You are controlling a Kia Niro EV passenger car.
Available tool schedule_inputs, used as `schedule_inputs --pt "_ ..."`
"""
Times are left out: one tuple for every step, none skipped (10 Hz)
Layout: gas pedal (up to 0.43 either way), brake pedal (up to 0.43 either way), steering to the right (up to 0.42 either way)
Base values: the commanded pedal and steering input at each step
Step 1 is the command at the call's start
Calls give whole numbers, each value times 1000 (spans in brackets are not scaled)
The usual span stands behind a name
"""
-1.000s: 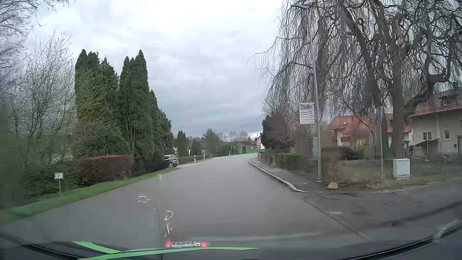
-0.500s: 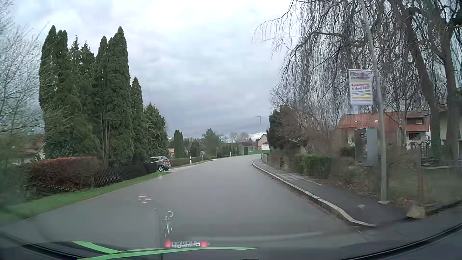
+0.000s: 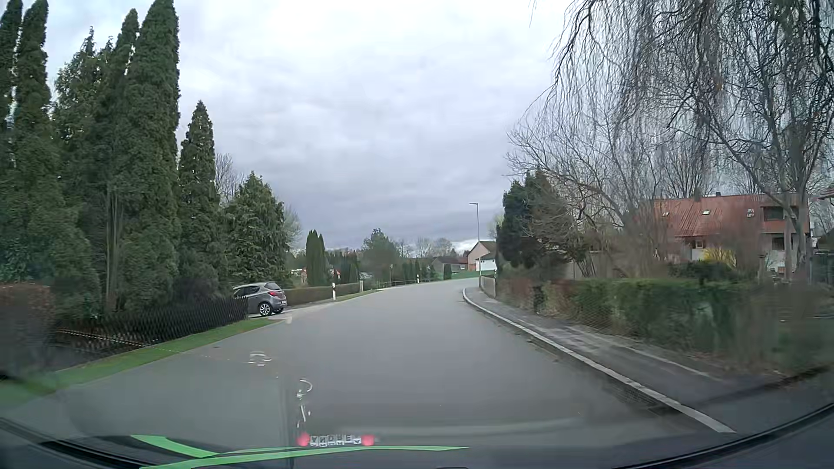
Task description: Follow the waypoints while adhering to traffic rules and regulations
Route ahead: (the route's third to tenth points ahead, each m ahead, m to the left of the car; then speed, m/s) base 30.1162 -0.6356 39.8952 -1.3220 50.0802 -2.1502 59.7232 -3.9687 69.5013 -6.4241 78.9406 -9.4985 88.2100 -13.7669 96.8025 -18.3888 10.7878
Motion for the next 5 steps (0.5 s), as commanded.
schedule_inputs --pt "79 0 -3" --pt "79 0 -1" --pt "79 0 -1" --pt "79 0 0" --pt "79 0 1"
